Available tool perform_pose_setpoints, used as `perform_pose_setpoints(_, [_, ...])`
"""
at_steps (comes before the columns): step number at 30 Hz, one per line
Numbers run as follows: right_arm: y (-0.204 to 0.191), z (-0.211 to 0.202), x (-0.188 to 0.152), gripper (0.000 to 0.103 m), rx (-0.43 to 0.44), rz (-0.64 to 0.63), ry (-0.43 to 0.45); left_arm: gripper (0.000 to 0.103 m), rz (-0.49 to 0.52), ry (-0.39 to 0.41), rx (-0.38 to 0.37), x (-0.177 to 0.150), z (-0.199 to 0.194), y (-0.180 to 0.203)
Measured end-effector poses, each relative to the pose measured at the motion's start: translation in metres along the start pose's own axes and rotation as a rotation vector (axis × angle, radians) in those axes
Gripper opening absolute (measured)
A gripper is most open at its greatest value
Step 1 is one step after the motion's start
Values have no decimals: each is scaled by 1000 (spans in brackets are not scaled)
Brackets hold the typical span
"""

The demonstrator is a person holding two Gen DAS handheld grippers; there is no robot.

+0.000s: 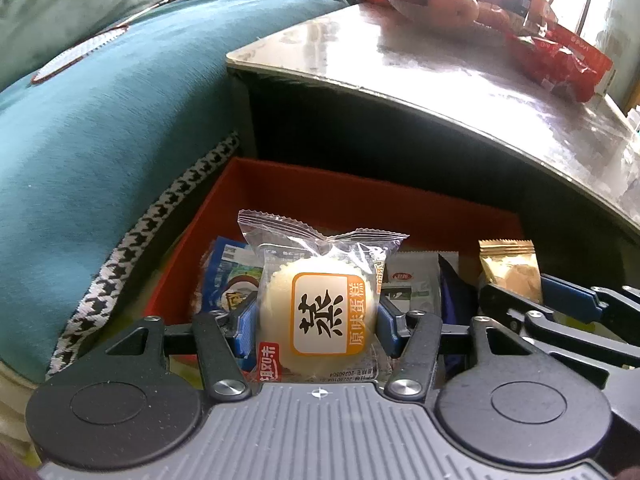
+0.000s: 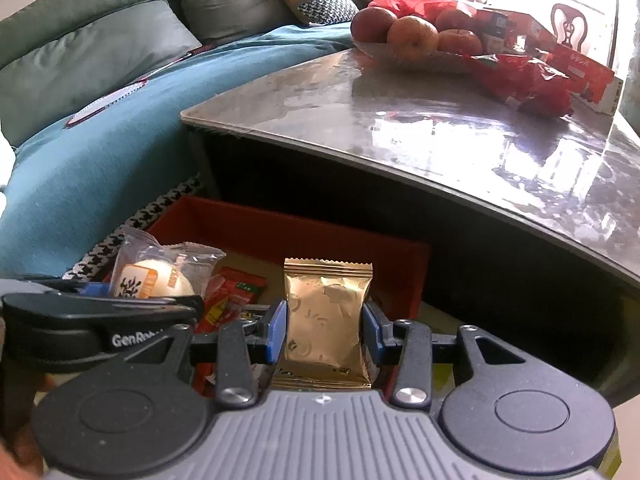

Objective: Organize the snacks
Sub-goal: 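Lower both snacks into the red box and open both tools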

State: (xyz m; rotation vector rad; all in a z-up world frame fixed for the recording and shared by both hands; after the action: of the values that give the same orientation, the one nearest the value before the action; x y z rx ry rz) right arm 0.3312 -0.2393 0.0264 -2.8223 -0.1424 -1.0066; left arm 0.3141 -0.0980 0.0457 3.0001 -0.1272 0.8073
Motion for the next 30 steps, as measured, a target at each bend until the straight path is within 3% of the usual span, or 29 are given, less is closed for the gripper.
perform_pose_setpoints(18, [5,32,-3,43,6,16,-37,65,14,-38,43,6,31,6])
perform_pose_setpoints(30, [5,34,-2,45,10,35,-38,67,9,-43,48,6,31,5])
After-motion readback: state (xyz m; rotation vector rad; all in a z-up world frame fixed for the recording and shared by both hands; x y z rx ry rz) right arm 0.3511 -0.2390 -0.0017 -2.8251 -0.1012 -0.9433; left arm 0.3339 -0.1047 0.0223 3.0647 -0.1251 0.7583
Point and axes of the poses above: each gripper's, at about its wrist camera, not at the fingertips, and z roughly the way its jaws point, y to its right, x to its top, the point moved 2 cm from there along z, roughly the way its jaws point, and after that the axes turned 4 degrees about -y, right-handed, at the moved point
